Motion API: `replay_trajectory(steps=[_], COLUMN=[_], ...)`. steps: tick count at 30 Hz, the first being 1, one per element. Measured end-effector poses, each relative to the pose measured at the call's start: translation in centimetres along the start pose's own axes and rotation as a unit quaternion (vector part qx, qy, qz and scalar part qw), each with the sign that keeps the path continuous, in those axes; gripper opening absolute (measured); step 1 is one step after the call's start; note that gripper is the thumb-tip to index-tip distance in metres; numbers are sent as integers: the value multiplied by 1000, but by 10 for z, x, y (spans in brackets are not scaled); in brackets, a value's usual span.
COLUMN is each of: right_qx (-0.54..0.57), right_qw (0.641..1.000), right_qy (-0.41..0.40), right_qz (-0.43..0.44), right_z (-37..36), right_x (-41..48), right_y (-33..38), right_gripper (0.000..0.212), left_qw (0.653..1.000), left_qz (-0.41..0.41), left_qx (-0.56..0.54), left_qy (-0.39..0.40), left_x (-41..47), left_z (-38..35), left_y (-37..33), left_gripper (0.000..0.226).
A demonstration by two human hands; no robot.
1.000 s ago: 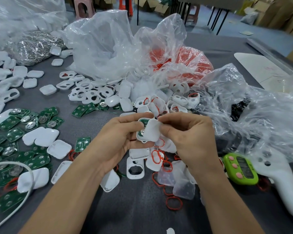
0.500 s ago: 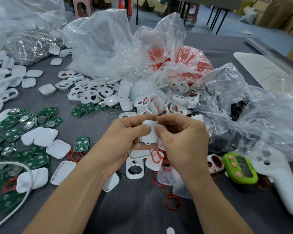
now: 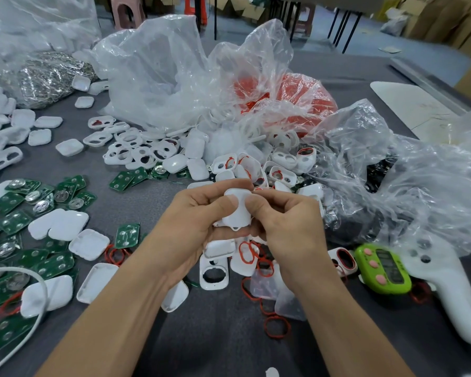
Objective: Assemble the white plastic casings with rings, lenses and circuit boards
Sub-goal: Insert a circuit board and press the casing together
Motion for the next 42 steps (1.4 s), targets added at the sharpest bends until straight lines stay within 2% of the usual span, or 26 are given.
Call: replay_trajectory(steps=[4, 9, 14, 17, 21, 23, 25, 27, 29, 32, 33, 37, 42], right_qx=[8, -6, -22, -12, -83, -95, -121, -161, -194, -206, -191, -84, -69], right_qw=[1000, 999, 999, 1000, 991, 989, 989, 983, 974, 969, 973, 992, 995], right_qy=[-19, -24, -31, 7, 89, 94, 68, 49, 58, 62, 55, 67, 27], right_qz=[9, 28, 36, 17, 50, 54, 59, 78, 103, 121, 117, 72, 70], right_z=[3, 7, 4, 5, 8, 9, 11, 14, 14, 15, 16, 17, 18], right_x=[-2, -3, -3, 0, 1, 0, 0, -1, -2, -4, -3, -1, -1], right_y=[0, 1, -2, 1, 6, 5, 5, 6, 8, 9, 10, 12, 12], right_gripper=[9, 23, 15, 3, 14, 15, 12, 10, 7, 7, 4, 14, 21], left_qw=[1000, 999, 999, 999, 997, 997, 998, 968, 947, 954, 961, 981, 981], left_qz=[-12, -15, -19, -26, -36, -32, -54, -129, -166, -159, -159, -159, -143], left_qx=[22, 40, 26, -13, -65, -70, 21, 204, 266, 249, 222, 96, 126], left_qy=[4, -11, -20, -13, -1, -2, -29, -70, -64, -48, -52, -56, -45], left_x=[-1, -2, -2, -1, 2, 2, 1, -1, -3, -4, -4, -4, -5], left_z=[1, 1, 1, -2, -6, -7, -3, 2, 1, -2, -2, 1, -2], left_y=[0, 0, 1, -1, 0, 1, 0, -6, -9, -6, -5, -8, -6], left_gripper=[33, 29, 29, 29, 27, 26, 25, 29, 31, 28, 25, 21, 21])
Point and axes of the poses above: each hand's wrist, its own x-axis towards the middle knuckle, its own z-axis out of the back of the hand, y = z × x, the point moved 3 cm from there along x, towards the middle knuckle, and after that the axes turned 15 degrees about -x, right-handed, at the moved point
